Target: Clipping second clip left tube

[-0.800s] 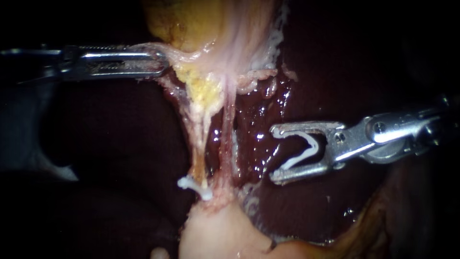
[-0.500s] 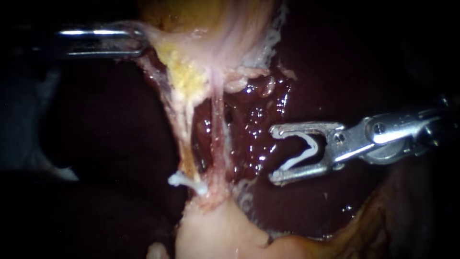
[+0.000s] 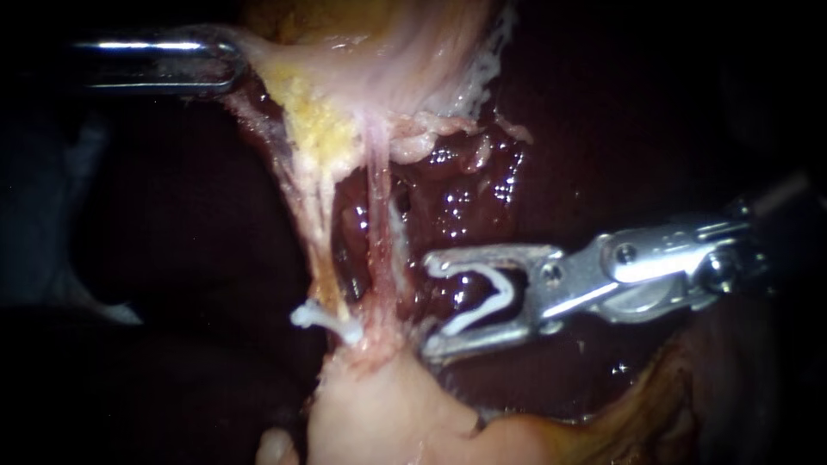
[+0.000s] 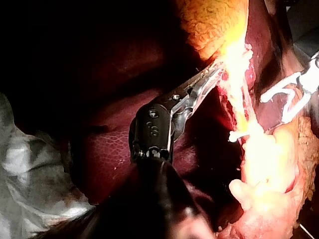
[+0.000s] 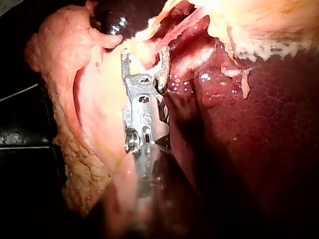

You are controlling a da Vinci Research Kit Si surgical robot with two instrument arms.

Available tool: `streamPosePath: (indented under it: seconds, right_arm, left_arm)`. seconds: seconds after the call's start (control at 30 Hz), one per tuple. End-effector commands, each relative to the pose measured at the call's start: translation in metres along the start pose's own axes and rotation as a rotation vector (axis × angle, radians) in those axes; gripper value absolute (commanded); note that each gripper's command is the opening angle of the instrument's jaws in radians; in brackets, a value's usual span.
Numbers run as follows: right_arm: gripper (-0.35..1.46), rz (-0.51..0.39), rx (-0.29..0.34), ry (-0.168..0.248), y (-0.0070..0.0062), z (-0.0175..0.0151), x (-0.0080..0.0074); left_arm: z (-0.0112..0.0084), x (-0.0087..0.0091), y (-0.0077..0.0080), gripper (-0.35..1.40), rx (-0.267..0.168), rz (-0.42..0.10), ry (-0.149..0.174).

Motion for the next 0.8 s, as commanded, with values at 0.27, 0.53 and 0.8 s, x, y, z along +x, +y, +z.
streamPosePath:
  seconds: [0.27,0.53,0.8]
  right_arm:
    - [0.47,0.046,0.059,0.009,0.0014,0.0040,-0.0011]
    - [0.45,0.050,0.083,0.011,0.0034,0.0071,-0.0025]
    - [0.45,0.049,0.127,0.072,0.0044,0.0103,-0.0018]
  left_arm:
    - [0.0002,-0.0002,0.0001,-0.35,0.002,0.001,0.001]
    - [0.0003,-0.0003,0.0001,-0.35,0.003,0.001,0.001]
    - [0.0005,-0.0004,0.0002,-0.35,0.004,0.001,0.002]
